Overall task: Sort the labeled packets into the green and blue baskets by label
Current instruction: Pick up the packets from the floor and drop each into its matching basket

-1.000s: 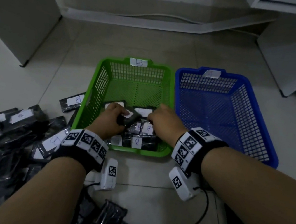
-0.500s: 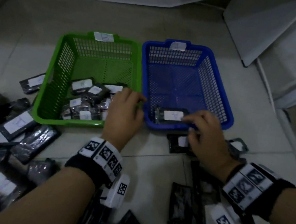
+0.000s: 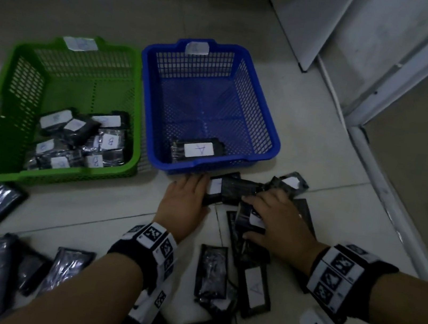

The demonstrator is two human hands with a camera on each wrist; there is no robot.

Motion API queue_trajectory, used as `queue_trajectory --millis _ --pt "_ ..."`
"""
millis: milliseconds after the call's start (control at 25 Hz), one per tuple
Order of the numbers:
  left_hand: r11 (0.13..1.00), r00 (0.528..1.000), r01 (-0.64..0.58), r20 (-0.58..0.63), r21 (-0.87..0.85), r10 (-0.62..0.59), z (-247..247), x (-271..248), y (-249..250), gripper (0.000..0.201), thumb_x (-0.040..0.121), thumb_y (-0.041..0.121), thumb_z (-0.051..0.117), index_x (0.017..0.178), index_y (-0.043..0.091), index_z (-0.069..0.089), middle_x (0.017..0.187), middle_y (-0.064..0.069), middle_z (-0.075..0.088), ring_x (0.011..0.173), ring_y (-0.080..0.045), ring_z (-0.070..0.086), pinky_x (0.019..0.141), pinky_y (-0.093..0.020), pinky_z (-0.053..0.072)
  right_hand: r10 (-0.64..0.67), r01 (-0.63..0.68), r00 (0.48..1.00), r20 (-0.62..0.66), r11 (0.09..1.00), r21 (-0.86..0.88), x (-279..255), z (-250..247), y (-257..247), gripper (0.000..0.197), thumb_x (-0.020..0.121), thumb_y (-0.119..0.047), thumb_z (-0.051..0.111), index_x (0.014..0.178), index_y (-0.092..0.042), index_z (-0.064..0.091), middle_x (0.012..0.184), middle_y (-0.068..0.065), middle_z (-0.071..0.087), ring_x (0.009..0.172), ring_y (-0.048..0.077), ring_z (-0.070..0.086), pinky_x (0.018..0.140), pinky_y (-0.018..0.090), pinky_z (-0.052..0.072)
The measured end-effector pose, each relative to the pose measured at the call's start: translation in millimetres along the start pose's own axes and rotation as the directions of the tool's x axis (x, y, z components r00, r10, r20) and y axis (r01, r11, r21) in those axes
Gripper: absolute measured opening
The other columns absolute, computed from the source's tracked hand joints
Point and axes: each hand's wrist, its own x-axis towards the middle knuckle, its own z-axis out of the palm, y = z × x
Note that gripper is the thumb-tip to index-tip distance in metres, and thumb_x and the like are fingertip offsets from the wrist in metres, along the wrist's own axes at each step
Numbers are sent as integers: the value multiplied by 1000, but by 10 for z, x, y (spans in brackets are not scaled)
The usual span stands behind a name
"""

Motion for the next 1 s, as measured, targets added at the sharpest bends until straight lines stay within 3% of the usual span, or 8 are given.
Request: queue_trajectory --millis 120,240,360,440,600,760,880,1000 --pt "993 998 59 -14 -99 -61 5 -2 46 75 72 38 68 138 16 41 121 -11 48 108 -33 51 86 -39 43 -34 47 992 -119 993 105 -12 -44 38 51 72 -38 64 118 -18 65 105 2 67 107 21 46 87 35 43" --pt "880 987 160 64 -447 -147 -92 -68 -1 69 71 27 75 133 22 44 119 -1 47 102 -19 53 84 -24 41 88 35 953 -289 918 394 70 -201 -74 35 82 -30 54 108 -13 69 93 6 66 91 13 53 79 23 42" --pt "751 974 216 189 -624 -123 -309 -91 -179 55 75 25 77 123 33 52 114 13 58 103 -7 56 86 -19 41 226 -58 970 -89 572 818 220 -401 -235 16 92 -10 55 102 -18 66 86 -4 68 75 1 63 74 17 49" --pt "669 959 263 267 -696 -98 -486 -116 -324 41 81 23 72 117 37 56 115 8 62 102 -12 61 86 -25 51 272 -77 961 -43 417 906 335 -475 -280 14 95 -12 52 98 -17 65 81 2 68 72 9 62 69 21 50" --pt "594 901 348 434 -726 3 -831 -204 -480 32 82 9 70 109 20 58 103 -7 63 71 -16 68 59 -25 56 325 -42 944 -55 284 958 520 -564 -349 17 97 -17 50 93 -18 67 77 -7 70 69 6 64 62 17 51" --pt "580 810 432 580 -690 88 -1202 -258 -592 30 81 3 70 104 17 58 98 -1 65 72 -24 70 63 -34 60 323 -53 946 -17 207 977 672 -667 -424 18 96 -24 52 97 -10 63 87 0 71 79 12 66 69 24 54" --pt "533 849 416 524 -737 63 -1452 -210 -677 33 83 1 66 113 13 57 97 -5 68 78 -28 69 62 -36 60 294 -111 951 97 30 993 755 -782 -420 29 92 -16 59 117 -1 56 103 14 68 86 23 68 71 35 59" --pt "441 923 359 382 -823 -38 -1602 -167 -713 33 87 -1 60 118 10 55 97 -6 65 75 -21 67 57 -35 60 271 -81 959 85 -25 996 820 -932 -389 21 92 -4 49 109 0 58 97 19 70 86 28 68 85 45 56"
